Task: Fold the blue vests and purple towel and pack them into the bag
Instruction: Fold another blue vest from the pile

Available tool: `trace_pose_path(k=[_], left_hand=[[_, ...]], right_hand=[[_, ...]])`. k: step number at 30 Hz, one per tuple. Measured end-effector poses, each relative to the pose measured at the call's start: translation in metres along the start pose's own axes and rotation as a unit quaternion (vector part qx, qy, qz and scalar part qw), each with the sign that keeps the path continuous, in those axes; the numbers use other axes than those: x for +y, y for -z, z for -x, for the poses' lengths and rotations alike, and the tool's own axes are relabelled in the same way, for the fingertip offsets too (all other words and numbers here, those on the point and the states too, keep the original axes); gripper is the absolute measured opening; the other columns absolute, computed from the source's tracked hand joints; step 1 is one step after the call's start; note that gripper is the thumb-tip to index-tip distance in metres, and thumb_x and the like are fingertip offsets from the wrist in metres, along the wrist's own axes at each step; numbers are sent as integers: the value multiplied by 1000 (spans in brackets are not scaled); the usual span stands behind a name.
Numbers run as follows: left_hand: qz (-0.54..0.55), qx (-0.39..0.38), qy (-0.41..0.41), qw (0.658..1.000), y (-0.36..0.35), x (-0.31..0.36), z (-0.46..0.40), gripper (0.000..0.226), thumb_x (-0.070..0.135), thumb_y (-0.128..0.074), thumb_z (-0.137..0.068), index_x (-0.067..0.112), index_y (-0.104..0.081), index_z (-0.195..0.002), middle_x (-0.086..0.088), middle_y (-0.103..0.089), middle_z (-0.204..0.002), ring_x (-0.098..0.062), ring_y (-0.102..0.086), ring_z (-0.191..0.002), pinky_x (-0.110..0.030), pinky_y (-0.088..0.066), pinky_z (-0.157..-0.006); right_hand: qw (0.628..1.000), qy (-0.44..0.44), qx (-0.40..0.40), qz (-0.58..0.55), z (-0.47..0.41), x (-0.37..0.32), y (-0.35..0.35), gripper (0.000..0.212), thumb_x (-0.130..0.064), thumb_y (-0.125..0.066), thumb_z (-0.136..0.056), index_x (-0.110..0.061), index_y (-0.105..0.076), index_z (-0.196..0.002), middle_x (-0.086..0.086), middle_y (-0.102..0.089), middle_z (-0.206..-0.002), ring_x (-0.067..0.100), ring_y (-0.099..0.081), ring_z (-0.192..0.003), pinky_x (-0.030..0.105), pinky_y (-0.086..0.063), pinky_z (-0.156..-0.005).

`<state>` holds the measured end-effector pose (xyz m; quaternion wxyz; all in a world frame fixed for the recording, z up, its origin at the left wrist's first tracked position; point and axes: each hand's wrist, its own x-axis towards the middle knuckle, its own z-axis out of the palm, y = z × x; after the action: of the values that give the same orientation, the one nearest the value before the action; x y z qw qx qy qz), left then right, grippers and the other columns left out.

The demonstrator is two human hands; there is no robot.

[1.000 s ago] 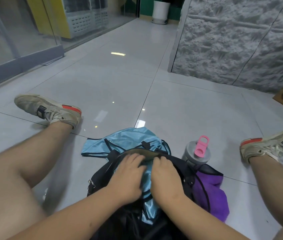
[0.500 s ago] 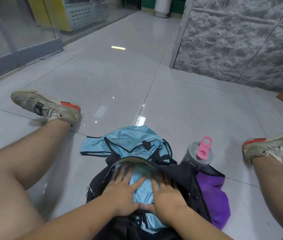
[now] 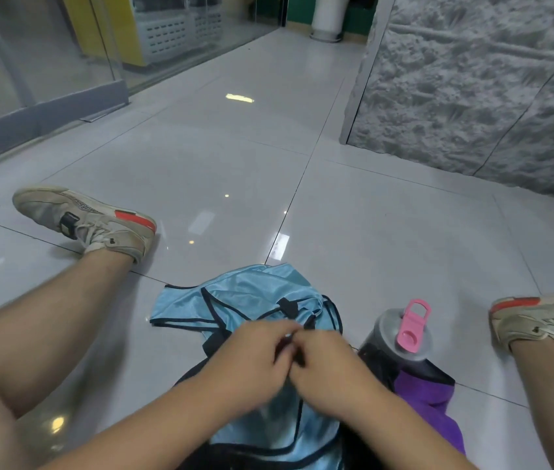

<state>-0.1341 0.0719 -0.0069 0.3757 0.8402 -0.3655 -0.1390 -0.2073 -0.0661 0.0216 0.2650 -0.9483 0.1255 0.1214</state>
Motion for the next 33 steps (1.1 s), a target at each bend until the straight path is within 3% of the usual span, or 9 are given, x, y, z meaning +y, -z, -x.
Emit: trace_pose_path(k=[3, 5, 8, 12, 16, 22, 26, 28, 33], left_hand=[[63, 94, 30, 993, 11, -1, -38, 27, 23, -65, -96, 30, -74, -120, 19, -74, -98, 12, -63, -88, -7, -45, -85], [84, 93, 74, 989, 12, -16, -64, 32, 23, -66, -96, 27, -70, -128, 15, -72, -107, 7, -64, -95, -18, -49, -94], [22, 27, 126, 991, 6, -51, -90, 45, 29, -63, -99, 29, -56, -144, 8, -59, -143, -11, -56, -128, -32, -42, -112], [-47, -52, 195, 978, -12, -109, -106, 45, 32, -60, -101, 26, -55, -145, 0, -48, -155, -21, -42, -145, -33, -30, -121], [-123, -36, 315, 940, -35, -164, -110, 41, 47, -54, -99, 40, -58, -139, -15, -47, -149, -33, -32, -146, -43, -29, -119], [-171, 177, 447, 860, -24, -205, -101, 48, 39, -55, -100, 34, -47, -147, -26, -32, -152, -43, -32, -134, -55, -34, -108], [-113, 162, 541, 818, -4, -238, -96, 61, 37, -59, -99, 29, -34, -154, -29, -37, -146, -44, -35, -133, -53, -38, -104], [-80, 169, 536, 823, 2, -248, -97, 59, 28, -68, -95, 13, -42, -146, -28, -49, -137, -46, -43, -126, -52, -45, -96], [27, 210, 507, 836, 9, -249, -103, 13, 7, -68, -82, 2, -59, -74, -14, -64, -78, -39, -63, -77, -33, -43, -60]], right_hand=[[986, -9, 95, -140, -33, 2, 19, 22, -13, -57, -88, -25, -75, -92, -6, -68, -69, 4, -62, -64, 20, -47, -63], [970, -41, 135, -196, -63, 16, 19, 28, -10, -57, -92, -27, -76, -103, -3, -73, -73, 4, -66, -65, 15, -50, -65], [968, -94, 131, -191, -106, 50, 6, 35, -12, -57, -96, -23, -70, -127, -1, -74, -108, 13, -69, -93, 23, -53, -86], [970, -146, 89, -175, -144, 80, -12, 49, -15, -58, -98, -19, -55, -147, 3, -60, -143, 13, -63, -95, 12, -41, -64], [969, -201, 60, -131, -170, 95, -39, 46, -22, -64, -94, -18, -54, -139, 4, -65, -132, 23, -60, -101, 29, -46, -80], [964, -250, 36, -85, -186, 112, -70, 44, -32, -65, -90, -20, -58, -131, 6, -67, -124, 31, -63, -114, 32, -49, -85], [961, -267, 37, -60, -188, 119, -80, 40, -33, -66, -84, -16, -60, -120, 7, -65, -117, 33, -63, -111, 33, -49, -79], [959, -276, 34, -52, -190, 121, -81, 30, -28, -64, -80, -16, -63, -108, 6, -67, -110, 32, -65, -102, 31, -48, -72], [960, -269, 53, -61, -190, 118, -75, 11, -16, -61, -77, -17, -61, -88, 1, -65, -90, 20, -60, -75, 25, -37, -49]])
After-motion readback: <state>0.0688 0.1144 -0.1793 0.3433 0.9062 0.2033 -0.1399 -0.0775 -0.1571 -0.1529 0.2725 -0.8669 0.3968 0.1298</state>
